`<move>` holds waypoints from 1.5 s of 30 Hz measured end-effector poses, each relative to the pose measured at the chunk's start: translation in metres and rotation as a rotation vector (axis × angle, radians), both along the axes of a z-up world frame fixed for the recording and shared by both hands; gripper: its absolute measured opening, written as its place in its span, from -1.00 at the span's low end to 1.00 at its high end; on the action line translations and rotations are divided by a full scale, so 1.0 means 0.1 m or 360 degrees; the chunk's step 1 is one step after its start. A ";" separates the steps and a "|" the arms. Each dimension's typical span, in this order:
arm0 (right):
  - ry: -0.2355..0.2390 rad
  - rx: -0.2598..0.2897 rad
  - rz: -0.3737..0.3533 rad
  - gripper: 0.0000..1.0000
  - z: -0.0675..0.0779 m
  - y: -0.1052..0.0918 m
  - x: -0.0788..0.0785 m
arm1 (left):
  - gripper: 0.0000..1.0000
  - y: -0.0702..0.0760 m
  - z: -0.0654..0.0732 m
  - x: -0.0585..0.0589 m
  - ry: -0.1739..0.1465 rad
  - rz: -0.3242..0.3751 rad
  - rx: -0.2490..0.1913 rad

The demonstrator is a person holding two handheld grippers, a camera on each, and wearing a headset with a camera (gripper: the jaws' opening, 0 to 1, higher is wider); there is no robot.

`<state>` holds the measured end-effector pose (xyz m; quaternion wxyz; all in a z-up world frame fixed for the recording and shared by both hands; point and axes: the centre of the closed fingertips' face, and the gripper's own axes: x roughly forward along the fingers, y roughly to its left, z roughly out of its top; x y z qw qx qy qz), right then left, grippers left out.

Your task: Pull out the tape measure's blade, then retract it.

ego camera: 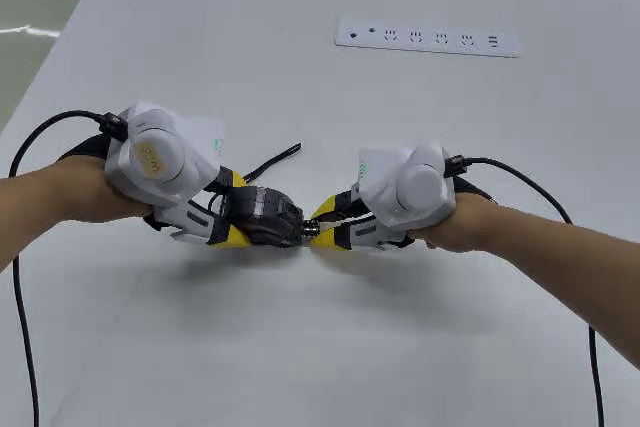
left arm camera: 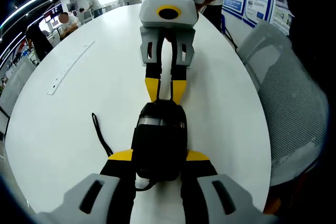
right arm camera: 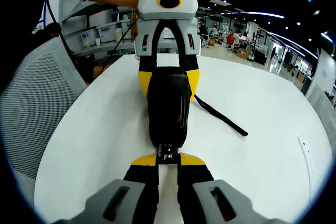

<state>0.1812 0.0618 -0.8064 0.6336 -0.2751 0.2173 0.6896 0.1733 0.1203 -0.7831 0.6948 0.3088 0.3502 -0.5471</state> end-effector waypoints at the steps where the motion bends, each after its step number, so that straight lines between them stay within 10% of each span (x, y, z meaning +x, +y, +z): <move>1: 0.0001 0.0000 0.0000 -0.77 0.00 0.00 0.00 | -0.45 0.00 0.00 0.00 0.0000 0.0000 -0.0001; 45: -0.0037 -0.0021 0.0022 -0.77 0.06 -0.14 0.03 | -0.45 0.03 0.01 0.00 -0.0005 0.0026 -0.0037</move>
